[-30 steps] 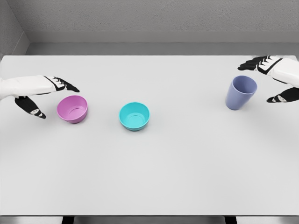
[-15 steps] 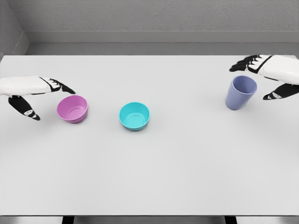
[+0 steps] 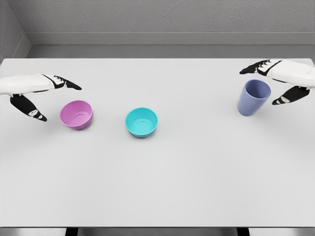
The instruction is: Stacking bowl and cup with both arms
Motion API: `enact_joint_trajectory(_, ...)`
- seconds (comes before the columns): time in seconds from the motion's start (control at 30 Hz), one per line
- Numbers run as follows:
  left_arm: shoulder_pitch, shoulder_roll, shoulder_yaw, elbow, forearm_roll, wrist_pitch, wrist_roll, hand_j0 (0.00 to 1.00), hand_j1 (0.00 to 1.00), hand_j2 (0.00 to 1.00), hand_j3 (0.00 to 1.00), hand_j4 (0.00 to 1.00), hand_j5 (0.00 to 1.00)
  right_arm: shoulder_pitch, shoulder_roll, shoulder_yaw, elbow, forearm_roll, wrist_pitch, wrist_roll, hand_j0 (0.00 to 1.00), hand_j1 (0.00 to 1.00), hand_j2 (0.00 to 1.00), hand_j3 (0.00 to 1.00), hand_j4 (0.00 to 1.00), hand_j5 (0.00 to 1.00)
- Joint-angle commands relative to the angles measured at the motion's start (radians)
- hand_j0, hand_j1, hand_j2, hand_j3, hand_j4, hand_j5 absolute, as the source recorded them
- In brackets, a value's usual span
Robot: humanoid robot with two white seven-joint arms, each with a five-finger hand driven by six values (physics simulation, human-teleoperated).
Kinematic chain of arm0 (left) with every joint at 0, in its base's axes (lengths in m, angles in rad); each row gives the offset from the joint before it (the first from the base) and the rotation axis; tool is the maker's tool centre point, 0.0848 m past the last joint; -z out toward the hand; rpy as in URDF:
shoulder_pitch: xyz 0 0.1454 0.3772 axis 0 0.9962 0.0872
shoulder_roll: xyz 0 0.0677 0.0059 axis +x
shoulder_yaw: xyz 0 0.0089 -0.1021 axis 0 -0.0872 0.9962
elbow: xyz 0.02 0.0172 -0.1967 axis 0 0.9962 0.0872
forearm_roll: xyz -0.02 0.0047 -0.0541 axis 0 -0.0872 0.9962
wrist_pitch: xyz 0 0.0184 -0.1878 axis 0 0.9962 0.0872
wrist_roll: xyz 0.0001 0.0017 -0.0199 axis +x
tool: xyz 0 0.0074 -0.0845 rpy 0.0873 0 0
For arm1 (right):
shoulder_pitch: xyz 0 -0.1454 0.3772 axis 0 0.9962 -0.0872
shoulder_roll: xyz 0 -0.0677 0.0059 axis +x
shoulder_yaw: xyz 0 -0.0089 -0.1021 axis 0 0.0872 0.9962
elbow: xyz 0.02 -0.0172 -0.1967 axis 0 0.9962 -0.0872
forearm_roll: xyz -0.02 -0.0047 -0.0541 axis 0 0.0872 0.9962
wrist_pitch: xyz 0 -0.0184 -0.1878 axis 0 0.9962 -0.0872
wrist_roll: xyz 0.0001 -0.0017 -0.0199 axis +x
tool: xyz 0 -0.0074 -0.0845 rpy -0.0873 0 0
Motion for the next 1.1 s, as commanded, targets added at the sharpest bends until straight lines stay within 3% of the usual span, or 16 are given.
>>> enact_joint_trajectory(0.0,0.000,-0.001,-0.005,0.006,0.010,0.002,0.002,1.00,1.00,1.00,1.00,1.00,1.00,0.000,0.017,0.003,0.016,-0.005,0.002,0.009,1.00,1.00,1.00,1.00,1.00,1.00)
enact_joint_trajectory(0.33,0.006,-0.098,-0.008,0.041,0.009,0.002,-0.003,1.00,1.00,1.00,1.00,1.00,1.00,-0.008,0.046,0.026,0.047,-0.002,0.002,0.018,1.00,1.00,1.00,1.00,1.00,1.00)
enact_joint_trajectory(0.67,0.008,-0.086,-0.010,0.052,0.004,0.002,-0.003,1.00,1.00,1.00,1.00,1.00,1.00,-0.020,0.075,0.038,0.093,-0.002,0.002,0.026,1.00,1.00,1.00,1.00,1.00,1.00)
enact_joint_trajectory(1.07,0.008,-0.087,-0.025,0.052,-0.003,0.002,-0.003,1.00,1.00,1.00,1.00,1.00,1.00,-0.028,0.077,0.049,0.099,-0.002,0.002,0.037,1.00,1.00,1.00,1.00,1.00,1.00)
